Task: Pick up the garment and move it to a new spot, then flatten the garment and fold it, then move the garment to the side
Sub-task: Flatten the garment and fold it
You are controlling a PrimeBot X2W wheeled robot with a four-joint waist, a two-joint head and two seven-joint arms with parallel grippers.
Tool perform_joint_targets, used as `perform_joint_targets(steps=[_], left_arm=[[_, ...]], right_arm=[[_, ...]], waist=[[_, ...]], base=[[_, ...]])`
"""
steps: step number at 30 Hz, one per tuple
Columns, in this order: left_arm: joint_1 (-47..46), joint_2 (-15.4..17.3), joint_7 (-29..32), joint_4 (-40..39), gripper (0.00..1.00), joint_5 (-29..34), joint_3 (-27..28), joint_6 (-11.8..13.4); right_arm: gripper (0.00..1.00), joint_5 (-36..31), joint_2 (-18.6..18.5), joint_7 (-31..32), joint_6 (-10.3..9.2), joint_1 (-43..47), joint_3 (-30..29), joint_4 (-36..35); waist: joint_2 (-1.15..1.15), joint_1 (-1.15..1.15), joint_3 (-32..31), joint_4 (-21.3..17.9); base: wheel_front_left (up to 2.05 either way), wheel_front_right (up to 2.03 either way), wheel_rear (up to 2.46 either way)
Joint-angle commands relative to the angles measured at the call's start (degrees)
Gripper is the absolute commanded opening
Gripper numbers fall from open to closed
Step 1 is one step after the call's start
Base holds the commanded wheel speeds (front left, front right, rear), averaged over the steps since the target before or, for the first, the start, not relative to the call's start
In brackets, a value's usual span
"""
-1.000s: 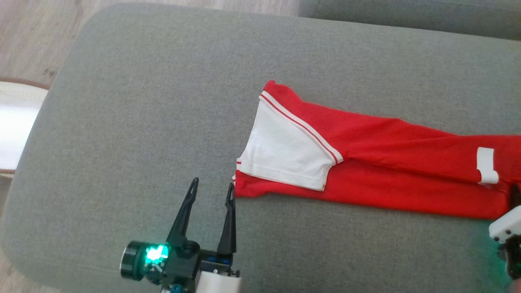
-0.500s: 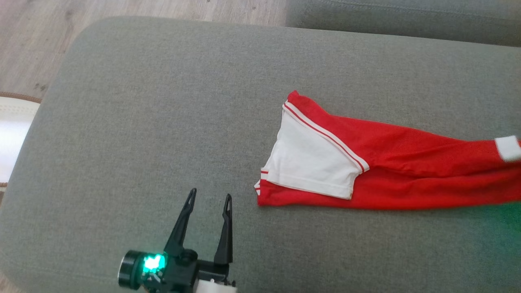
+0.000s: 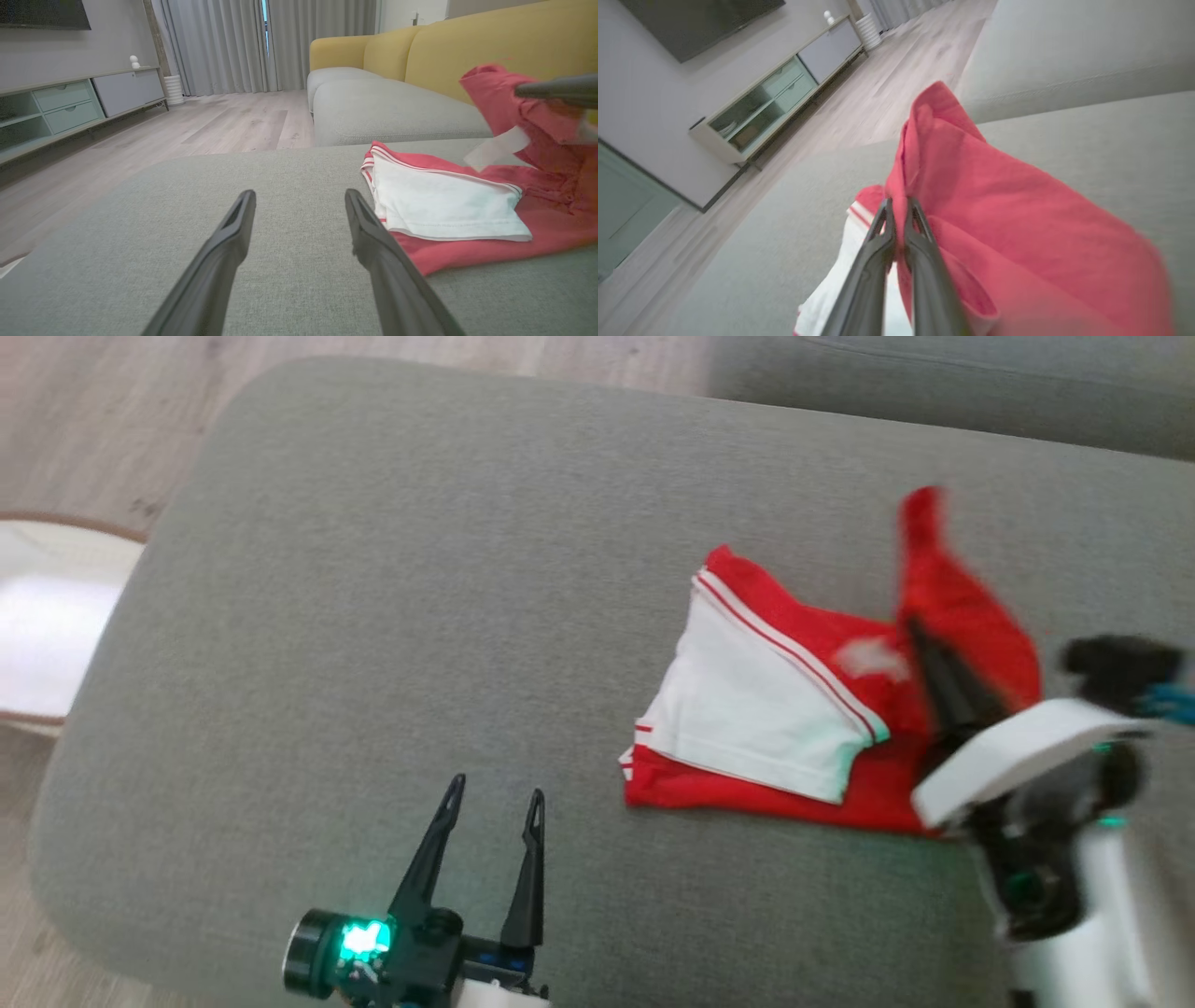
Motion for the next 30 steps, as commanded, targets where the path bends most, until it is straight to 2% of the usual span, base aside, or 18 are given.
perform_joint_targets(steps=[1, 6, 11, 12, 13, 14, 20, 22, 26, 30], left_arm=[[-1.9, -0.7, -0.5, -1.4, 1.00, 0.8, 1.5, -0.1], [-1.8, -1.1, -0.5, -1.1, 1.00, 0.8, 1.7, -0.3], [-1.9, -1.5, -0.5, -0.9, 1.00, 0.9, 1.8, -0.5], [-1.9, -1.6, -0.5, -0.9, 1.00, 0.9, 1.7, -0.5], [-1.9, -1.6, -0.5, -0.8, 1.00, 1.0, 1.6, -0.6], [-1.9, -1.7, -0.5, -0.7, 1.00, 1.0, 1.5, -0.7], [-1.7, -1.9, -0.5, -0.6, 1.00, 1.0, 1.9, -0.5], [-1.2, -1.9, -0.5, -0.5, 1.00, 1.0, 2.2, -0.3], [0.0, -2.0, -0.5, -0.8, 1.00, 0.4, 3.5, -0.3], [0.8, -2.0, -0.5, -2.0, 1.00, -0.3, 5.3, -0.4]], right_arm=[[0.00, 1.4, 0.2, -1.0, -0.05, -2.7, 3.9, -0.7], [0.00, 3.7, 0.3, -4.1, -0.05, -3.1, 11.4, 4.2], [0.00, 5.1, 0.3, -7.4, -0.05, -5.3, 16.4, 9.1], [0.14, 5.7, 0.3, -8.4, -0.05, -6.0, 17.4, 9.9], [0.51, 6.2, 0.3, -9.5, -0.05, -6.4, 18.0, 10.8], [1.00, 6.5, 0.3, -10.5, -0.05, -6.7, 18.5, 11.6], [1.00, 7.0, 0.3, -16.3, -0.05, -6.3, 19.1, 11.9], [1.00, 5.3, 0.2, -17.9, -0.05, -4.9, 18.5, 10.7], [1.00, 3.0, -3.7, -23.6, -0.05, 0.2, 15.9, 7.0], [1.00, -1.0, -8.9, -32.3, -0.05, 5.6, 12.1, 5.3]], waist=[[0.00, 0.00, 0.2, 1.4], [0.00, 0.00, 0.4, 2.9], [0.00, 0.00, 0.6, 3.5], [0.00, 0.00, 0.5, 3.5], [0.00, 0.00, 0.4, 3.6], [0.00, 0.00, 0.3, 3.6], [0.00, 0.00, -0.2, 2.8], [0.00, 0.00, -0.9, 2.2], [0.00, 0.00, -3.1, 0.3], [0.00, 0.00, -5.2, -1.8]], base=[[0.00, 0.00, 0.00], [0.00, 0.00, 0.00], [0.00, 0.00, 0.00], [0.00, 0.00, 0.00], [0.00, 0.00, 0.00], [0.00, 0.00, 0.00], [0.00, 0.00, 0.00], [0.00, 0.00, 0.00], [0.00, 0.00, 0.00], [0.00, 0.00, 0.00]])
